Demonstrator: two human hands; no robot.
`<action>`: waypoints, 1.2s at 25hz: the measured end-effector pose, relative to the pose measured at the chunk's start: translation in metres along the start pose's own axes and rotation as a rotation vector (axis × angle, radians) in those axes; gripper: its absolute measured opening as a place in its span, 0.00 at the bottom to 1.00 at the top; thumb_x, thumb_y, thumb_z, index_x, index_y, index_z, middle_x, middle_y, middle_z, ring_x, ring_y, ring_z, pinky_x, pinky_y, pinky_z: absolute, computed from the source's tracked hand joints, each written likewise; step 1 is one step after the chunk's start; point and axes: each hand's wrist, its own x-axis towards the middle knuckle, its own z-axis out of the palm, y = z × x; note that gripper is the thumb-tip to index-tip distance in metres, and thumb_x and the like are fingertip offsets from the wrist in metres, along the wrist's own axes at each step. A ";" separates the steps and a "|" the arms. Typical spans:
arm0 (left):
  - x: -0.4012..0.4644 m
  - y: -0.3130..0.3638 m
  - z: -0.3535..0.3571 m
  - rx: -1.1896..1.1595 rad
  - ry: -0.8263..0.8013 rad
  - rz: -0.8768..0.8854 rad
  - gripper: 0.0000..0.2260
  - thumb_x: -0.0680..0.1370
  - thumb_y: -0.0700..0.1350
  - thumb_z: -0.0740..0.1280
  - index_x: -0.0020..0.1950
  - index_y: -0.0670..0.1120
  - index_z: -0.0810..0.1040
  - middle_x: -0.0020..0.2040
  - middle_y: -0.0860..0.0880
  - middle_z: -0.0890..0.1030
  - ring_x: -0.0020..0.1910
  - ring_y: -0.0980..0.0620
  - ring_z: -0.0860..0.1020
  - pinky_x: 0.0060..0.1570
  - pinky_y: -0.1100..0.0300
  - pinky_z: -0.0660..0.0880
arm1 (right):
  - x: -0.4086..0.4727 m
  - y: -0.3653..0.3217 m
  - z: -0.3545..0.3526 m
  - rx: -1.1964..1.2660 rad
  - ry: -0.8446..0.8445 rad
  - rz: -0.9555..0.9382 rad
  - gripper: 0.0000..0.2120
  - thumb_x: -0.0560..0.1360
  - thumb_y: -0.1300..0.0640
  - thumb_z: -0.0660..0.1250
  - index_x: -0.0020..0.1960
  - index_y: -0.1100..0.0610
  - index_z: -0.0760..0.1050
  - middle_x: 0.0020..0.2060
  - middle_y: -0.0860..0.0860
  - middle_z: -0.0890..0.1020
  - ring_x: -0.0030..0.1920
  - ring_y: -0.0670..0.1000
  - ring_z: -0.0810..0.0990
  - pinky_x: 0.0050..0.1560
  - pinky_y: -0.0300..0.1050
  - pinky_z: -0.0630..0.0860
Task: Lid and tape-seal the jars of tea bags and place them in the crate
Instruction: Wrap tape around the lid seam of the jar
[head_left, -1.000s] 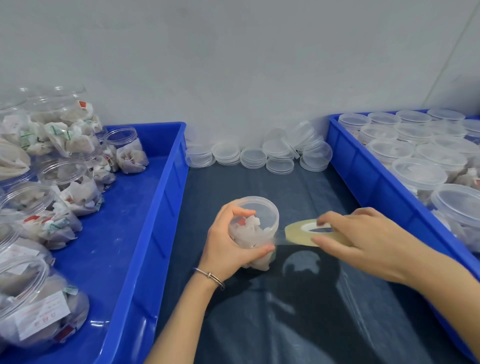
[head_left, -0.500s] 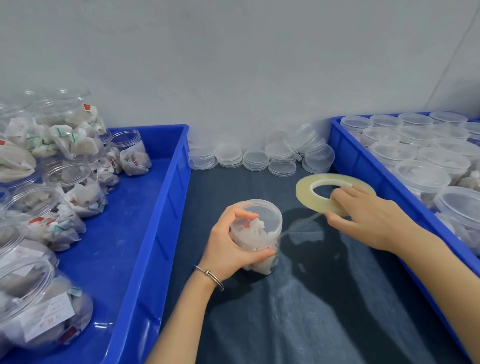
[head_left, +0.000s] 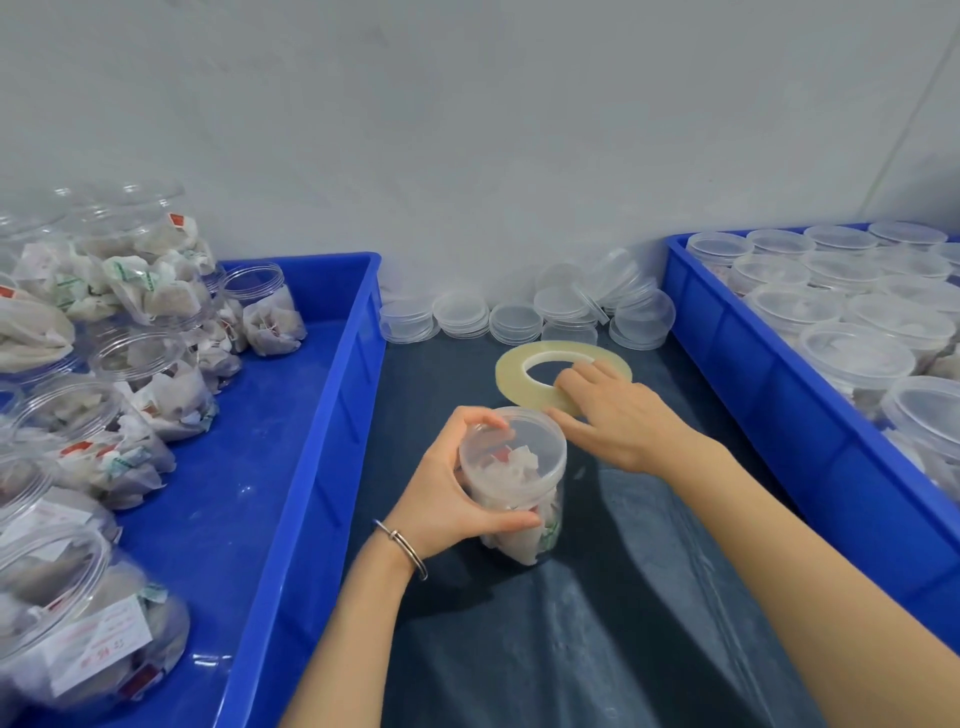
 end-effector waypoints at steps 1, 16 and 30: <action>0.002 0.001 -0.004 0.014 -0.038 -0.037 0.40 0.59 0.35 0.82 0.64 0.51 0.65 0.59 0.53 0.77 0.59 0.56 0.76 0.57 0.66 0.73 | 0.000 -0.002 0.000 0.018 -0.034 -0.016 0.14 0.79 0.41 0.53 0.47 0.53 0.64 0.47 0.45 0.67 0.48 0.47 0.63 0.44 0.48 0.67; -0.001 0.050 0.040 0.715 0.160 -0.380 0.49 0.62 0.68 0.72 0.75 0.53 0.53 0.66 0.51 0.58 0.66 0.48 0.62 0.59 0.53 0.69 | -0.033 -0.008 -0.012 -0.073 -0.033 -0.015 0.19 0.78 0.39 0.54 0.55 0.54 0.69 0.46 0.44 0.65 0.51 0.47 0.64 0.48 0.48 0.70; 0.030 0.061 -0.014 0.689 -0.359 -0.213 0.35 0.67 0.53 0.77 0.69 0.59 0.63 0.64 0.60 0.66 0.63 0.55 0.64 0.59 0.60 0.65 | -0.051 0.038 -0.040 -0.248 -0.020 -0.065 0.21 0.74 0.34 0.44 0.45 0.47 0.67 0.42 0.40 0.68 0.48 0.41 0.64 0.40 0.41 0.62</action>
